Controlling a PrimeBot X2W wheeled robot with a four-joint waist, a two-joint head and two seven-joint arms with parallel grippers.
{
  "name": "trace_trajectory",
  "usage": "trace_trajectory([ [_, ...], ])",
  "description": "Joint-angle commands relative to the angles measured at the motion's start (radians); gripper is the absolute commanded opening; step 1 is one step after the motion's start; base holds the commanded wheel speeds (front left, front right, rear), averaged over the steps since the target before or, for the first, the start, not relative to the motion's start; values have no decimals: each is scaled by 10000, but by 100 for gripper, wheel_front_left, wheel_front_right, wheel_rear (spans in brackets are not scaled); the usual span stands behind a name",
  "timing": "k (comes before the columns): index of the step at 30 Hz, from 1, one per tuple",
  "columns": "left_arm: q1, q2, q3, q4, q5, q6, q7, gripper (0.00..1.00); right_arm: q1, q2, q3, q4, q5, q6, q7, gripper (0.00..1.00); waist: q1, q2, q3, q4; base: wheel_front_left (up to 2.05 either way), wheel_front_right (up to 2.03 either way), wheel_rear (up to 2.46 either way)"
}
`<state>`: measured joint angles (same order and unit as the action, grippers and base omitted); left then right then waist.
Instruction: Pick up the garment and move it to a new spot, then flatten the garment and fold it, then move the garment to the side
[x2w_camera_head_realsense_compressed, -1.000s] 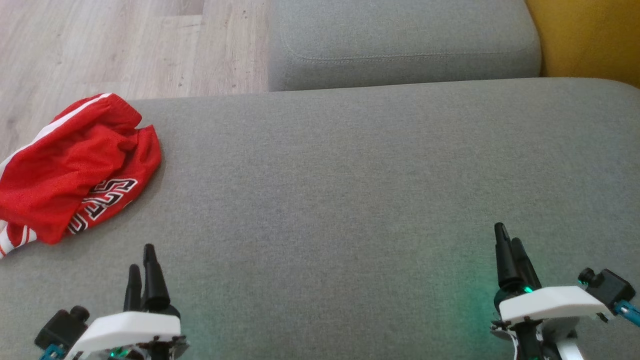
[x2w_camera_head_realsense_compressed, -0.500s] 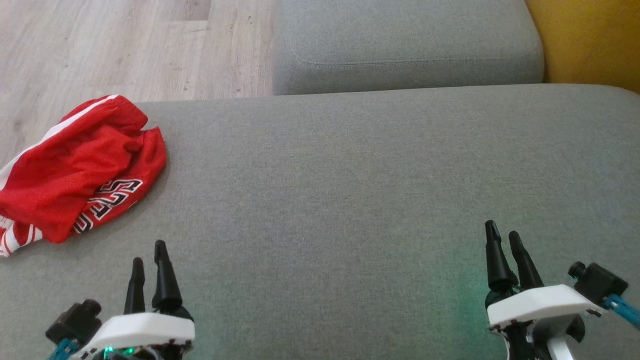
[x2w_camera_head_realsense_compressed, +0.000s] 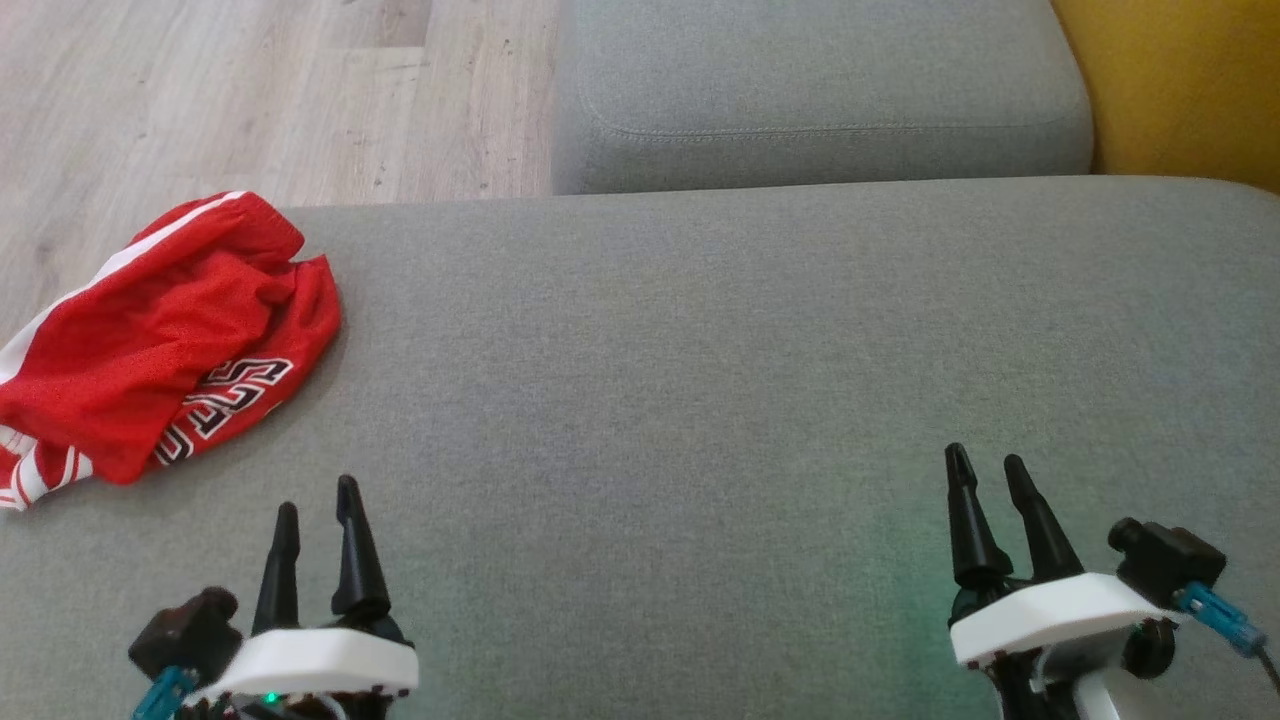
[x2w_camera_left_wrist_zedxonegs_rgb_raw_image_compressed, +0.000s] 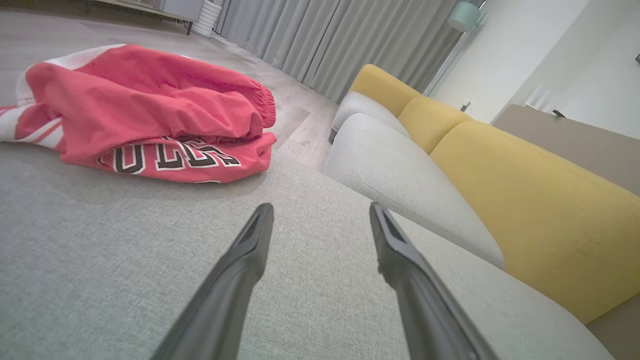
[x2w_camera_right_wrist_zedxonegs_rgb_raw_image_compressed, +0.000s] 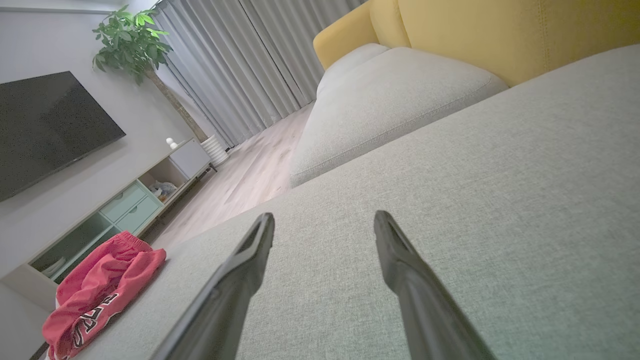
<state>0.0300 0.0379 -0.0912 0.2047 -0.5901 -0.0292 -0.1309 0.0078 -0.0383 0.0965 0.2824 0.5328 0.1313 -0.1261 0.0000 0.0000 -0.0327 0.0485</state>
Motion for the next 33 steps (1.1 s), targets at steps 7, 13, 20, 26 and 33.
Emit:
trace_trajectory([
  [7,-188,98,15,-460,1050,80,-292,100,-498,-91,372,-327,-1034,-4,-332,100,0,0,-47,77,0,0,0],
  [13,-160,102,-123,-561,1833,113,-468,100,-507,-96,517,-271,-1871,-4,-509,100,0,0,-68,131,0,0,0],
  [20,-133,107,-250,-655,2748,172,-672,100,-538,-102,666,-270,-2836,-5,-715,100,0,0,-97,141,0,0,0],
  [26,-103,112,-366,-701,3503,255,-848,100,-537,-107,731,-239,-3668,-5,-892,100,0,0,-130,156,0,0,0],
  [33,-112,117,-504,-631,4371,318,-1053,100,-545,-112,730,-272,-4691,-5,-1099,100,0,0,-137,198,0,0,0],
])
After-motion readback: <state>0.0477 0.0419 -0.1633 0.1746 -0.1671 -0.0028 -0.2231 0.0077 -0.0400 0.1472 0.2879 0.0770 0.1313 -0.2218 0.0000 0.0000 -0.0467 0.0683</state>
